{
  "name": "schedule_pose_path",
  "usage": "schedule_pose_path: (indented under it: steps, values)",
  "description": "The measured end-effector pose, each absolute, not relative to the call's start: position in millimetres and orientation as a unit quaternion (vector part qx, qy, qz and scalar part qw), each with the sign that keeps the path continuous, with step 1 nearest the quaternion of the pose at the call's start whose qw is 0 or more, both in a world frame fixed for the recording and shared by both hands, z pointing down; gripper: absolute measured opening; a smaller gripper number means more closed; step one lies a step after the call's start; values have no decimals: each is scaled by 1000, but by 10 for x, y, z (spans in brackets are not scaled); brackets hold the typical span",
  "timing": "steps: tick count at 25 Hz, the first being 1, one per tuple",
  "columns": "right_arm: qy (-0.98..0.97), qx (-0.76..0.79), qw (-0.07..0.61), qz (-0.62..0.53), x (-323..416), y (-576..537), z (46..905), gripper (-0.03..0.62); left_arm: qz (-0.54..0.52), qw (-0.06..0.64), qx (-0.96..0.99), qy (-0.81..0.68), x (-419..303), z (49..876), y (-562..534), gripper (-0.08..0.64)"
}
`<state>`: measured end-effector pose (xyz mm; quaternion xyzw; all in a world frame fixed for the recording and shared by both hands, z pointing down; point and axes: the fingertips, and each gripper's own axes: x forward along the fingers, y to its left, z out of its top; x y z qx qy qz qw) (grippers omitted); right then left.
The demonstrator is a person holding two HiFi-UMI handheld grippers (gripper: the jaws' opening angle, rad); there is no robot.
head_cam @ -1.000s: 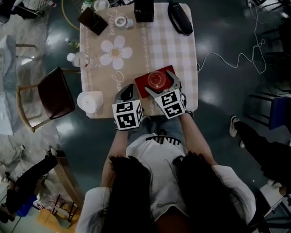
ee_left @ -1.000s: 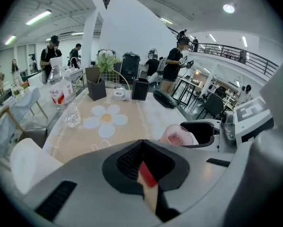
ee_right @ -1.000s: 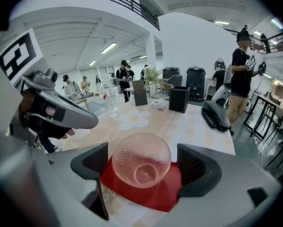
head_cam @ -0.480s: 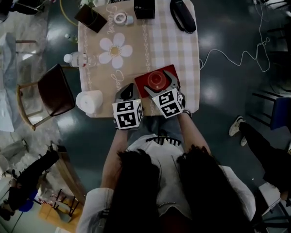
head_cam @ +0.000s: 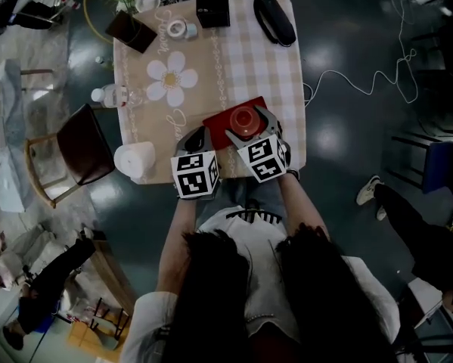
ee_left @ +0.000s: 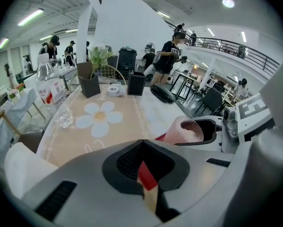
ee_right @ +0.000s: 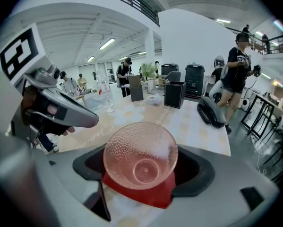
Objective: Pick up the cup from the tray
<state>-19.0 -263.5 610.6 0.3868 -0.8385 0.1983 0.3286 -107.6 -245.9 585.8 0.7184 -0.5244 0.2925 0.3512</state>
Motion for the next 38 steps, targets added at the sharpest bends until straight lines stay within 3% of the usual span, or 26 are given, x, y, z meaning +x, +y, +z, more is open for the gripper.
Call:
schedule_pose_path:
  steps: [21, 38]
  values:
    - [-768, 503, 317, 238, 982, -2365, 6063, 405, 315, 325, 769, -452, -377, 5838, -2329, 6]
    - [-751, 513, 323, 261, 1257, -2073, 6283, 405, 320, 316, 786, -425, -128, 5801, -2290, 8]
